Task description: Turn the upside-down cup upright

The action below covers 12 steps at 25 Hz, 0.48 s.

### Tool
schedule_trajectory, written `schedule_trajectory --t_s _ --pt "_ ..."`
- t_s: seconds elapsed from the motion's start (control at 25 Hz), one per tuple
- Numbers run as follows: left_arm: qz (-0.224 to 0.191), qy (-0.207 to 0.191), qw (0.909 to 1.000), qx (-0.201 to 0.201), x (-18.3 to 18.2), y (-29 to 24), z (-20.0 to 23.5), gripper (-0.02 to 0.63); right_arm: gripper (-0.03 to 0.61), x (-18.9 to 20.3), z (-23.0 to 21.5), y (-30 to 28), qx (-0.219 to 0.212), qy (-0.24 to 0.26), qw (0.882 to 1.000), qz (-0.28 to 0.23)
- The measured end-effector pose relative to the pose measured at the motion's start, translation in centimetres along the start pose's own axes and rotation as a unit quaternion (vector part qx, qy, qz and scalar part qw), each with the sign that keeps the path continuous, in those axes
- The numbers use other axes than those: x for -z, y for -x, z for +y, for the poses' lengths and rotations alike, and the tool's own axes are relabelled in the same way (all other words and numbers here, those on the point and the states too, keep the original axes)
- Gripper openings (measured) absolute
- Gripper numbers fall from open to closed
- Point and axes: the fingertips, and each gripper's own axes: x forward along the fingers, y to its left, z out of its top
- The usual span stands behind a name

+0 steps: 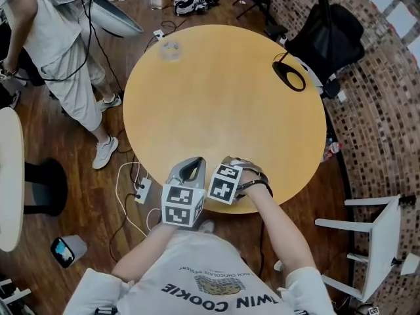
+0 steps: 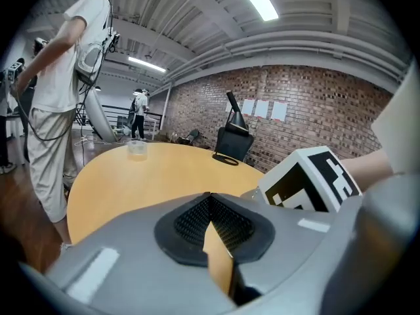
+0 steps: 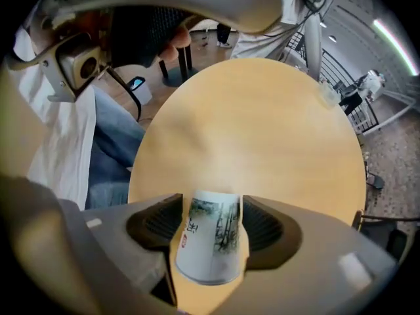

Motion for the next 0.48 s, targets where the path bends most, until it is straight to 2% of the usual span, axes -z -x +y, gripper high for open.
schedule_trajectory --t_s 0.16,0.24,0.36,0.48 --pt "-0.001 -0.002 1.0000 -0.005 0.0 0.2 0.1 0.006 0.275 0.8 0.2 -0.9 0.000 0.024 0.999 0.035" --pt "-0.001 -0.001 1.0000 -0.006 0.0 0.3 0.2 0.006 0.275 0.9 -0.1 -1.1 0.009 0.016 0.999 0.038" --pt "-0.001 0.003 1.0000 -0.001 0.3 0.3 0.2 0.006 0.273 0.7 -0.9 -0.8 0.026 -0.010 0.999 0.022" --pt "0.003 0.000 1.0000 0.004 0.3 0.2 -0.1 0.006 0.273 0.5 -1.6 0.4 0.042 -0.041 0.998 -0.014"
